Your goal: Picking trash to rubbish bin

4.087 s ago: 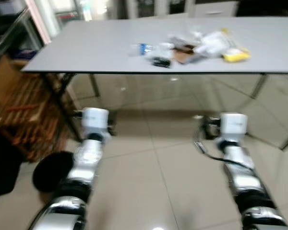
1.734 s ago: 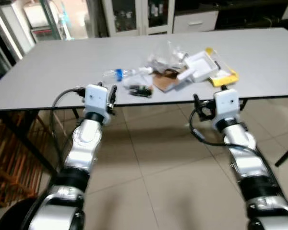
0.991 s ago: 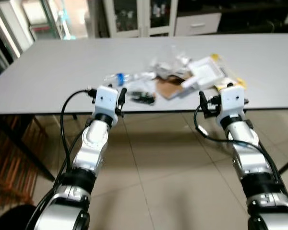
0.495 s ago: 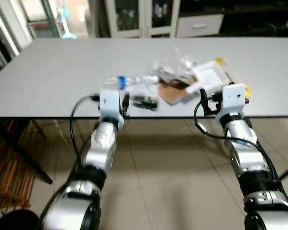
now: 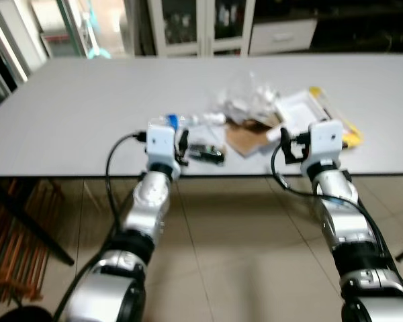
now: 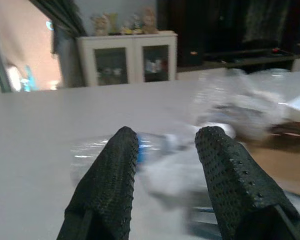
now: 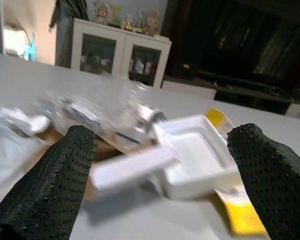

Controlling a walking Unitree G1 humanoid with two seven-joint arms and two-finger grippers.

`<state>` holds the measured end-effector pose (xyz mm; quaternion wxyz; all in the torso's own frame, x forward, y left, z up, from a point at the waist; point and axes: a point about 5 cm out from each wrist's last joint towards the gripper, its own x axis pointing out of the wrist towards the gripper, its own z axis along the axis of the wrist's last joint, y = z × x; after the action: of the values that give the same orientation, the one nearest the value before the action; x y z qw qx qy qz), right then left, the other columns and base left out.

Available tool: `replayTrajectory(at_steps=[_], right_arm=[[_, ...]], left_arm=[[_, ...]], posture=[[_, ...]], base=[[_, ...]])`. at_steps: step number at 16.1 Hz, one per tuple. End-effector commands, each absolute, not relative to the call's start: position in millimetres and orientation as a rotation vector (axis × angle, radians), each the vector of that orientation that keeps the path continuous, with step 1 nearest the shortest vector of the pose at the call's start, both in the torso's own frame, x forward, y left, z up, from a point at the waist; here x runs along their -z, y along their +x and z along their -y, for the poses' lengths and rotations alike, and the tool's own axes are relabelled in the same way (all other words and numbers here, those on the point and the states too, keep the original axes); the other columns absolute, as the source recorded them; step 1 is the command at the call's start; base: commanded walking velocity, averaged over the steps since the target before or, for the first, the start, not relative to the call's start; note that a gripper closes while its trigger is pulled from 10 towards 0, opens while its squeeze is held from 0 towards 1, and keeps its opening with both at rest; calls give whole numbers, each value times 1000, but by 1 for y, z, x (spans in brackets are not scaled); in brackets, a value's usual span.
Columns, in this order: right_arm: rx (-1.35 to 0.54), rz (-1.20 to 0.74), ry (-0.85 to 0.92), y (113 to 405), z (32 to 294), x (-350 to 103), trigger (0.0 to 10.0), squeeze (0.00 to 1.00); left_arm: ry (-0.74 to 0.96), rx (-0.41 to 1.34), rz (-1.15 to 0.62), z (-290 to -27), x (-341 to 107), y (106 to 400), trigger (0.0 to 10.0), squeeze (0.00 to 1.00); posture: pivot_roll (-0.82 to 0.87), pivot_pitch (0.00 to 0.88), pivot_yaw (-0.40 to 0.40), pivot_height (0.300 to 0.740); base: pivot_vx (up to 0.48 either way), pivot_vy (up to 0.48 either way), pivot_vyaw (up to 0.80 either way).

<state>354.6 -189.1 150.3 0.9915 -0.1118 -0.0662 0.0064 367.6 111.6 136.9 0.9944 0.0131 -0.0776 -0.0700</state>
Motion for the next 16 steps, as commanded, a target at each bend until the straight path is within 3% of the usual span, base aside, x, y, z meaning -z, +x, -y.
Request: replayTrajectory(at_steps=[1,7,16], right_arm=[[-26,140,-212,356,184,-153,10000,0],[14,138,-161,357,180,-152,10000,0],[6,131,-165,358,178,-151,10000,0]], left_arm=[[36,125,161,-120,-138,369,10000,0],[50,129,172,-121,-140,369,10000,0],[83,159,167,-121,-140,369,10000,0]], posture=[[-67,40,28,740],[-68,37,37,740],[-73,28,39,740]], base=[[322,0,0],[302,0,0],[0,0,0]])
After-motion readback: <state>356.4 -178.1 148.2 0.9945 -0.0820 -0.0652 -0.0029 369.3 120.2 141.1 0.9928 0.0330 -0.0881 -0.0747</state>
